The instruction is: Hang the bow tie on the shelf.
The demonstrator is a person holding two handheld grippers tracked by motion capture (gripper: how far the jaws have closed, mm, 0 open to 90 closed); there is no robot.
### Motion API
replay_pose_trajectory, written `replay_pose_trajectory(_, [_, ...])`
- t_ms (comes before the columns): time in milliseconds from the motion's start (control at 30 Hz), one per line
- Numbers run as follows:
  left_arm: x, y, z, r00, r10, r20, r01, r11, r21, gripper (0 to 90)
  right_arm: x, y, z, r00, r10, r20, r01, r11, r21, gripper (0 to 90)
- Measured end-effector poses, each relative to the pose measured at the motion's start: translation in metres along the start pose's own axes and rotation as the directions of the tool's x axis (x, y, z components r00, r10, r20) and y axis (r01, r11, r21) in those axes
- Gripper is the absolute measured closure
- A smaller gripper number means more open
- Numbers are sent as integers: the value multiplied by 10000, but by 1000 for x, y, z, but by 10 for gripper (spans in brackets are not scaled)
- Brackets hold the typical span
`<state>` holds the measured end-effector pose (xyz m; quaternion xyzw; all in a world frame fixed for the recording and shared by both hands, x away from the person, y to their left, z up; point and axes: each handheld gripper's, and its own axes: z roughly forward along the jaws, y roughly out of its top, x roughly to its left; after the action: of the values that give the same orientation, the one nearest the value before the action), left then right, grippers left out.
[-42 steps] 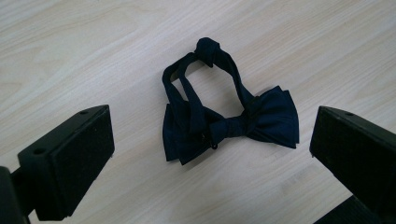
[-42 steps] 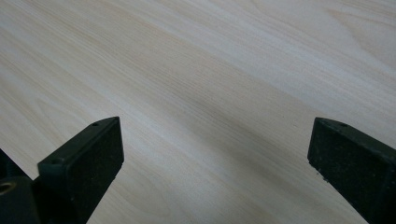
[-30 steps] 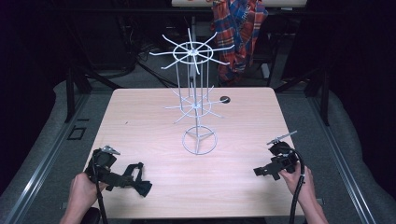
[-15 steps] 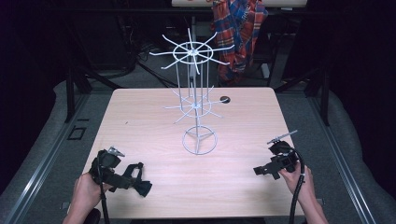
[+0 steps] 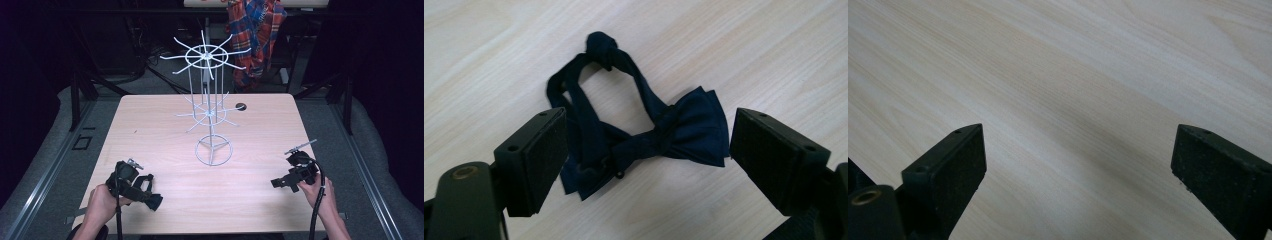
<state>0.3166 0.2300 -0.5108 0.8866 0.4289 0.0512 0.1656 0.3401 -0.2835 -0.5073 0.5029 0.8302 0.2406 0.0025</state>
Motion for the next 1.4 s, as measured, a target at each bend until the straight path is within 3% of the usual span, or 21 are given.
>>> replay_pose_trajectory(67, [-1, 2, 2, 9999, 118, 35, -118, 9999, 32, 206, 0, 0, 0, 10000, -14, 27, 13, 9999, 107, 72])
replay_pose_trajectory(133, [-2, 6, 6, 9994, 289, 180, -293, 9993, 213, 312, 0, 0, 1, 10000, 52, 51, -52, 10000, -13, 75])
replay_pose_trajectory(267, [-2, 7, 8, 9993, 323, 184, -326, 9993, 172, 444, 1, 0, 0, 10000, 36, 58, -37, 10000, 31, 76])
replay_pose_trajectory(367, [-3, 9, 13, 9986, 328, 424, -343, 9988, 345, 519, 0, 0, 0, 9999, 23, 122, -24, 9999, 108, 80])
replay_pose_trajectory(433, [-3, 10, 15, 9979, 281, 584, -307, 9985, 442, 556, 1, 0, 0, 9999, -6, 101, 5, 9999, 135, 85])
replay_pose_trajectory(667, [-2, 11, 22, 9986, 278, 449, -319, 9950, 945, 669, 0, 0, 0, 9999, 27, 119, -29, 9998, 204, 92])
replay_pose_trajectory(933, [-3, 11, 27, 9977, 515, 443, -561, 9923, 1106, 826, 1, 0, 0, 9999, -30, 120, 27, 9995, 308, 97])
replay_pose_trajectory(1133, [-6, 12, 23, 9939, 1026, 413, -1056, 9913, 783, 884, -1, -2, 0, 9999, 9, 122, -14, 9992, 403, 100])
replay_pose_trajectory(1267, [-4, 12, 14, 9923, 1120, 524, -1136, 9931, 285, 887, -1, -2, 0, 9999, -14, 133, 8, 9991, 434, 100])
replay_pose_trajectory(1333, [-1, 10, 10, 9933, 1030, 520, -1029, 9947, -46, 888, -1, -4, 1, 9998, 161, 154, -164, 9997, 200, 100])
replay_pose_trajectory(1400, [1, 8, 6, 9941, 975, 483, -966, 9951, -207, 889, -1, -3, -1, 9998, 31, 172, -38, 9991, 421, 102])
